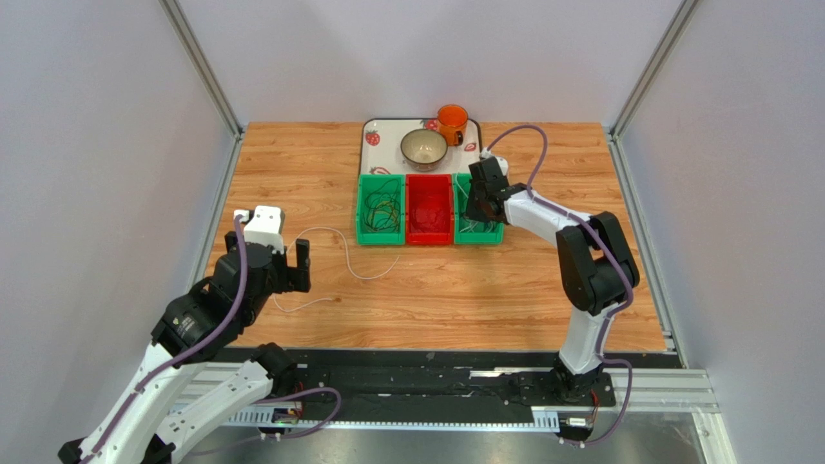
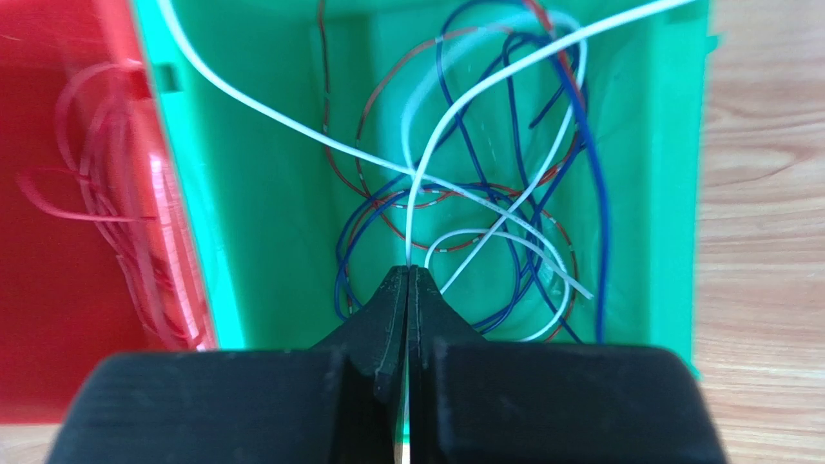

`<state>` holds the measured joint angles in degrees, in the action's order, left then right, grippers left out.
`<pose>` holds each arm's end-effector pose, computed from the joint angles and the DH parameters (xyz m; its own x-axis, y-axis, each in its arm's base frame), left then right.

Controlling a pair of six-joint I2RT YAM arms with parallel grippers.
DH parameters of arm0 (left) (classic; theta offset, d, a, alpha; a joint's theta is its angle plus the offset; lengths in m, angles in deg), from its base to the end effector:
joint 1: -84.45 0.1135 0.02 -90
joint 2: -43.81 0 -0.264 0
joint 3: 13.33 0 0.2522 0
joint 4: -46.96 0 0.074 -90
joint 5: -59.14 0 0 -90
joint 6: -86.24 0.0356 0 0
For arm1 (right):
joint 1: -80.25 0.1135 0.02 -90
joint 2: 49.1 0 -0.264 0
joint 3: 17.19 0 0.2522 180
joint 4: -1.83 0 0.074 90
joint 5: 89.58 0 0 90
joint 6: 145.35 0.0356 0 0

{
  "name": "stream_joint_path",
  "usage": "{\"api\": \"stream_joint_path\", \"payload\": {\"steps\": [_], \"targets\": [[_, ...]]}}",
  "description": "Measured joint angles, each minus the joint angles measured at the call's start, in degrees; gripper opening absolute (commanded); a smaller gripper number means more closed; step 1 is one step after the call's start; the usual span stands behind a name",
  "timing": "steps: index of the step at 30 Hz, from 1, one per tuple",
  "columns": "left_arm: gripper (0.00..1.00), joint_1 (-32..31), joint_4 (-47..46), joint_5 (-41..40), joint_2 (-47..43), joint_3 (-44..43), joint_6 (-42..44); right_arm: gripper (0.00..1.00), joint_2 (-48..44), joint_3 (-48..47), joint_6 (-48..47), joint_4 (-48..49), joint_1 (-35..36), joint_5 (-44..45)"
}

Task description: Untangle the cables

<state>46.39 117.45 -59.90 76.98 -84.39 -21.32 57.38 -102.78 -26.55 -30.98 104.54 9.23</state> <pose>0.0789 -0.0398 0.3562 -0.4699 0.0329 -0.8821 0.0789 0.9969 -0.0048 0.3624 0.1576 0.1887 -0.7997 0.1614 -0.5783 0.0701 0.9817 0.1770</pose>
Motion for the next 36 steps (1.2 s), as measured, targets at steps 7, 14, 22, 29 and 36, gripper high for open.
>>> {"api": "stream_joint_path", "payload": {"steps": [7,14,22,29,36], "targets": [[0.98,0.00,0.00,0.02,-0.42,0.00,0.00,0.05,2.40,-2.86,0.74,-4.79,0.15,-2.45],[0.98,0.00,0.00,0.02,-0.52,0.00,0.00,0.31,1.09,-5.88,-0.42,-10.97,0.87,-0.61],[0.98,0.00,-0.02,0.02,-0.79,0.02,0.00,0.33,-5.20,-7.32,-1.86,-15.19,1.33,1.51],[0.98,0.00,0.00,0.02,-0.83,0.02,0.00,0.53,-10.56,-8.92,-2.99,-18.56,1.22,4.04],[0.98,0.00,-0.02,0.02,-0.87,0.02,0.00,0.57,-13.07,-11.15,-1.27,-18.27,-6.27,2.32]]}}
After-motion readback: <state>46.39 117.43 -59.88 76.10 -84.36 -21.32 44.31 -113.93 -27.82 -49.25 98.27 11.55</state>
